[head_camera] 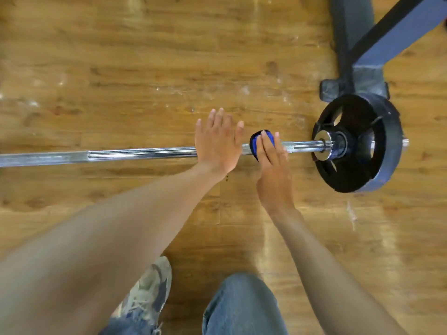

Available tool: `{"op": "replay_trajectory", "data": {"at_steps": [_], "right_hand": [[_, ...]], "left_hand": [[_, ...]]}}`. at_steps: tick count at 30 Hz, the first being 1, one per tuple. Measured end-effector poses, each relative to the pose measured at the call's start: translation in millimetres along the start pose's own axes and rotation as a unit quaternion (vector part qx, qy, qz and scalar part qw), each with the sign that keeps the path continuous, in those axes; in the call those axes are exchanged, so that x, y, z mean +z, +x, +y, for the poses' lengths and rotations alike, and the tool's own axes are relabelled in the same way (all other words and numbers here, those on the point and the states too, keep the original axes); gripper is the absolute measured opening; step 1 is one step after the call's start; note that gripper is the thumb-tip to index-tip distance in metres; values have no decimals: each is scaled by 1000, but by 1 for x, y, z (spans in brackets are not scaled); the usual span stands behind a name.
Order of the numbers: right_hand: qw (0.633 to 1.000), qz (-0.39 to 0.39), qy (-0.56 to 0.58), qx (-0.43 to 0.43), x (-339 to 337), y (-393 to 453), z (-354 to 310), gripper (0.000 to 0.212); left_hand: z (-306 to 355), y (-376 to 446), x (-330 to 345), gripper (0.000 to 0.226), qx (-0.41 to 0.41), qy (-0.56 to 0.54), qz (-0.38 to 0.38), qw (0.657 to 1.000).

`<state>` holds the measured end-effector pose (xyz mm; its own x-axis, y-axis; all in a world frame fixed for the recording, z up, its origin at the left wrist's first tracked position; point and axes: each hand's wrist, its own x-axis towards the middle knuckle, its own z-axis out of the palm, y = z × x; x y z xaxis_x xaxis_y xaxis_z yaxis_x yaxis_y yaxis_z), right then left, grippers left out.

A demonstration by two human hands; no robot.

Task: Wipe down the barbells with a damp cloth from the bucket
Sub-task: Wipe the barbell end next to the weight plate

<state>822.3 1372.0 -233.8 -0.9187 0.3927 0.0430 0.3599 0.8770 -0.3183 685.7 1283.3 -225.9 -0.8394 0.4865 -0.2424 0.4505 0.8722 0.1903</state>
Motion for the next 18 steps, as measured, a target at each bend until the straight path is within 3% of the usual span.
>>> {"op": "replay_trajectory", "data": {"at_steps": [4,10,16,18], "right_hand": [[996,21,25,84,3,26,-5,96],[998,1,38,-59,11,57,10,93],[993,-14,33,-115,10,93,-5,89],[996,-7,15,-90,8,106,5,90]], "left_hand": [[-3,21,0,61,18,6,-4,1000],[-7,71,-12,59,32,-21,-33,999],[-13,115,-23,56,32,-35,-48,998],[-15,126,-27,57,28,-49,-52,997]]}}
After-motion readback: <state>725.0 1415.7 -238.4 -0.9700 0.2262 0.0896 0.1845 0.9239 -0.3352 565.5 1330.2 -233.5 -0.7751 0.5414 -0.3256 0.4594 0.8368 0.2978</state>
